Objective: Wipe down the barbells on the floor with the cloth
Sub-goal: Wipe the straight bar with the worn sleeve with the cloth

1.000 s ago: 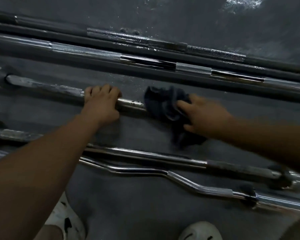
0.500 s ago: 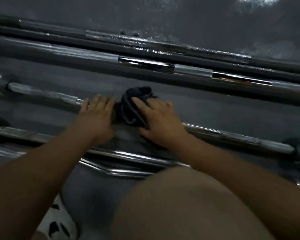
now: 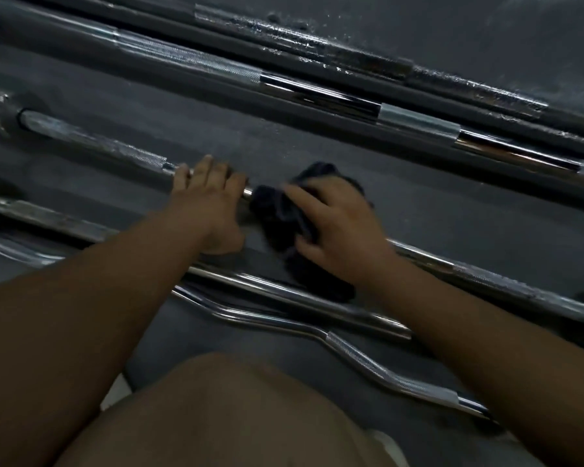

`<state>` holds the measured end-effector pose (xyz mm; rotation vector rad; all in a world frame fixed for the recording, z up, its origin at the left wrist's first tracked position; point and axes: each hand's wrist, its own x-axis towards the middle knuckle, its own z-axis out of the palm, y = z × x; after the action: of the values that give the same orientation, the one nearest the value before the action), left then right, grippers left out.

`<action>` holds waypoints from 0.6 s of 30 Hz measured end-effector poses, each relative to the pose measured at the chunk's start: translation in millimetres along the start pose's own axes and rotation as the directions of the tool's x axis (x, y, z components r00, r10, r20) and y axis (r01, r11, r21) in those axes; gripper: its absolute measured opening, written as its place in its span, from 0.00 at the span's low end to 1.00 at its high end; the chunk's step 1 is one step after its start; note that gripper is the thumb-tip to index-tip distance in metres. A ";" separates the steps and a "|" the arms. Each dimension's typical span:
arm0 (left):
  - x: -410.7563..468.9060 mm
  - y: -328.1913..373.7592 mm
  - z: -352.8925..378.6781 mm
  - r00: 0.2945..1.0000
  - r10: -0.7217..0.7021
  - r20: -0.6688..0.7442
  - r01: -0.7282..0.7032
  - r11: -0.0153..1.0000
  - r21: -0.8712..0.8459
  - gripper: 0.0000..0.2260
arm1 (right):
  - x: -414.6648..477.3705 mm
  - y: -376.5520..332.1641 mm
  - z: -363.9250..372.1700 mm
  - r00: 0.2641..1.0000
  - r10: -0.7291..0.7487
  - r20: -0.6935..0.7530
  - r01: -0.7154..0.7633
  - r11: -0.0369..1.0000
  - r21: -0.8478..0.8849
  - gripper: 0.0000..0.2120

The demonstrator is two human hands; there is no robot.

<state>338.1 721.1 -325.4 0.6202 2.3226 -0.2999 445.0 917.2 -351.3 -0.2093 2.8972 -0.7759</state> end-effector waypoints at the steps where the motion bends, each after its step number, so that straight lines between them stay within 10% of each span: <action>1: -0.1 -1.6 -0.3 1.000 0.003 0.001 -0.003 1.000 0.001 0.46 | -29.7 22.8 -9.4 0.999 -0.012 -0.030 0.012 1.000 -0.014 0.31; 5: 0.3 -0.2 7.0 0.999 0.021 -0.046 -0.020 1.000 0.016 0.45 | -100.6 70.6 -38.0 0.990 0.106 -0.095 -0.114 0.990 -0.084 0.24; 12: 16.8 2.3 -6.8 0.999 -0.004 -0.047 0.005 1.000 0.029 0.44 | 55.7 -37.8 21.5 0.981 0.117 -0.152 -0.130 0.989 -0.076 0.19; 18: 13.2 -0.8 -1.6 0.995 0.042 -0.089 -0.042 0.999 0.008 0.45 | -91.8 61.5 -33.8 0.970 0.182 -0.163 -0.212 0.958 -0.191 0.23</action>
<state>328.4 725.7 -333.4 0.6972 2.3915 -0.2643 523.5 1001.8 -344.7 0.1207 3.0715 -0.4736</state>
